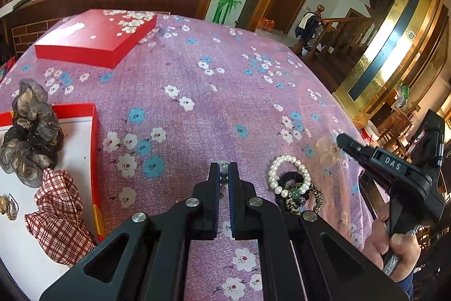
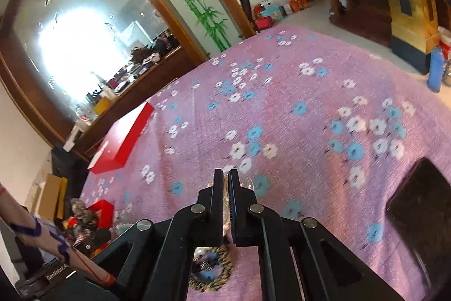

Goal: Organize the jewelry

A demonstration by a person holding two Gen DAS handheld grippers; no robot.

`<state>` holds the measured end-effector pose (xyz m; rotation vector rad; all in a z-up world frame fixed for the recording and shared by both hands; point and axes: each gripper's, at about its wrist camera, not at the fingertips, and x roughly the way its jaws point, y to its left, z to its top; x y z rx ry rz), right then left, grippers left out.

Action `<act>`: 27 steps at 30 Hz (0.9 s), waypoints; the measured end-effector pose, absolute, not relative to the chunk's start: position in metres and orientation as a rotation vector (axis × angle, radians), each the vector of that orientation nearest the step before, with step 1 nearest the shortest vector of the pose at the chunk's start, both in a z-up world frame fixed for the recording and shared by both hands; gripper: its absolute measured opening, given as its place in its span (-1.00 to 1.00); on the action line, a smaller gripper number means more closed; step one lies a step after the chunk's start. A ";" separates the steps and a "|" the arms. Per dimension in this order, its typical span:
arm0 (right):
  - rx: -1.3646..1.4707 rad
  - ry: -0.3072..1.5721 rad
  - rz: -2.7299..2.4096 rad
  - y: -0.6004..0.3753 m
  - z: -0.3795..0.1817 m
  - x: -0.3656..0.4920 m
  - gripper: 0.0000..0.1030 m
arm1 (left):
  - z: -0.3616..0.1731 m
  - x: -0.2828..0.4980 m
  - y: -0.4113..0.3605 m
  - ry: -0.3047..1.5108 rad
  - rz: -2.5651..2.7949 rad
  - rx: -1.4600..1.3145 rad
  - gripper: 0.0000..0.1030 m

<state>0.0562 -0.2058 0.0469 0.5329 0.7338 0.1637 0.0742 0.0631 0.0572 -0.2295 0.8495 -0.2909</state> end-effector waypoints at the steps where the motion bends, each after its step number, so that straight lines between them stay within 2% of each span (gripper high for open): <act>1: 0.538 0.738 0.181 -0.202 0.047 0.056 -0.93 | 0.058 0.073 0.063 0.842 -0.290 -0.228 -0.90; 12: 0.415 0.714 0.326 -0.155 0.055 0.049 -0.93 | 0.067 0.063 0.061 0.788 -0.296 -0.224 -0.90; 27: 0.373 0.699 0.353 -0.144 0.057 0.042 -0.93 | 0.072 0.062 0.068 0.771 -0.274 -0.237 -0.90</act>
